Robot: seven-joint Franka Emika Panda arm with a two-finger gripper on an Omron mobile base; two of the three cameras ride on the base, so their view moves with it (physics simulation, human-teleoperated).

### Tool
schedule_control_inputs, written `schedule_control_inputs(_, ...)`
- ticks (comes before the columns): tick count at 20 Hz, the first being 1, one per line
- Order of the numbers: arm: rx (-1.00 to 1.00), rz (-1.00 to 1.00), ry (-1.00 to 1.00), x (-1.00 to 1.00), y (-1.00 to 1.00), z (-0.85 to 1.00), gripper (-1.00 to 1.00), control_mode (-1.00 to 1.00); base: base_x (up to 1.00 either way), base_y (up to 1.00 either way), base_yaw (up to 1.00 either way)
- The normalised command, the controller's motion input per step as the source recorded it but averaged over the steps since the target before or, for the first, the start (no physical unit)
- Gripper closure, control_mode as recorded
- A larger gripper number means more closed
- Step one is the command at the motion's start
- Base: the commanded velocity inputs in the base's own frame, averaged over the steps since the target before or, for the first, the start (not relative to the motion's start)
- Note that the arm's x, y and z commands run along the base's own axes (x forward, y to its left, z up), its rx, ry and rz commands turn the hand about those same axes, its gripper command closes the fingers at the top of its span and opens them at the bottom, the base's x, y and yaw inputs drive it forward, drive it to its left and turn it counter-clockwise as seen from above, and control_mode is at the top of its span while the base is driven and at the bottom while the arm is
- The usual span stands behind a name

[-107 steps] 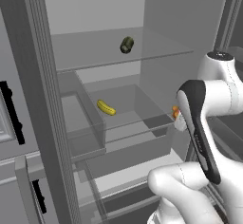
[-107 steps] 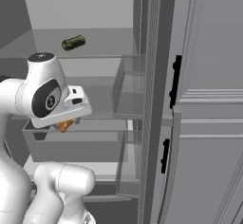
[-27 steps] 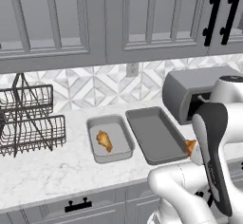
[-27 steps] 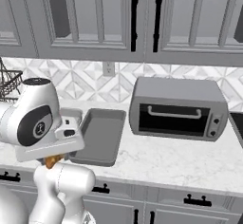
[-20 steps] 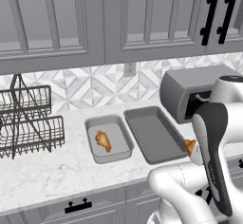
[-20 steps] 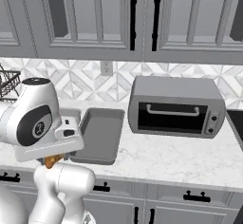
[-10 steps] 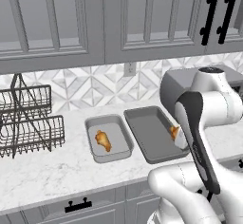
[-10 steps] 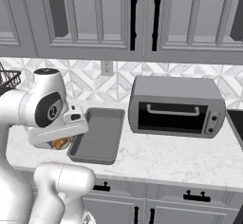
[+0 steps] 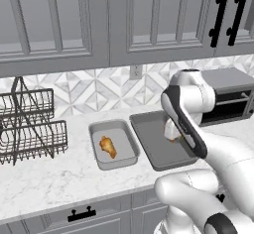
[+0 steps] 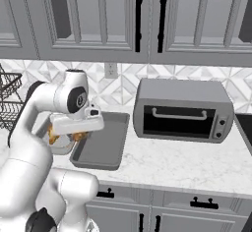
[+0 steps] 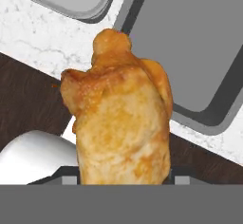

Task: Place one cucumber and one chicken drumstick in each tupperware on the nearby counter, to pack two identical lunches.

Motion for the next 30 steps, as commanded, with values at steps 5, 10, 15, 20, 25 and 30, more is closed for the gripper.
schedule_control_inputs(5,0.0,-0.05,0.1,1.0,0.11,-0.98,1.0,-1.0,0.0,0.0,0.0)
schedule_control_inputs(10,0.02,-0.05,-0.03,1.0,0.0,-0.79,1.0,-1.0,0.0,0.0,0.0)
schedule_control_inputs(15,0.03,-0.03,-0.15,0.58,0.0,0.04,1.0,-1.0,0.0,0.0,0.0)
schedule_control_inputs(20,-0.02,-0.04,0.01,0.0,0.0,0.09,1.0,-1.0,0.0,0.0,0.0)
schedule_control_inputs(25,-0.11,-0.03,0.06,0.08,0.0,-0.75,1.0,-1.0,0.0,0.0,0.0)
schedule_control_inputs(30,-0.05,0.0,-0.01,0.03,0.0,-0.79,1.0,-1.0,0.0,0.0,0.0)
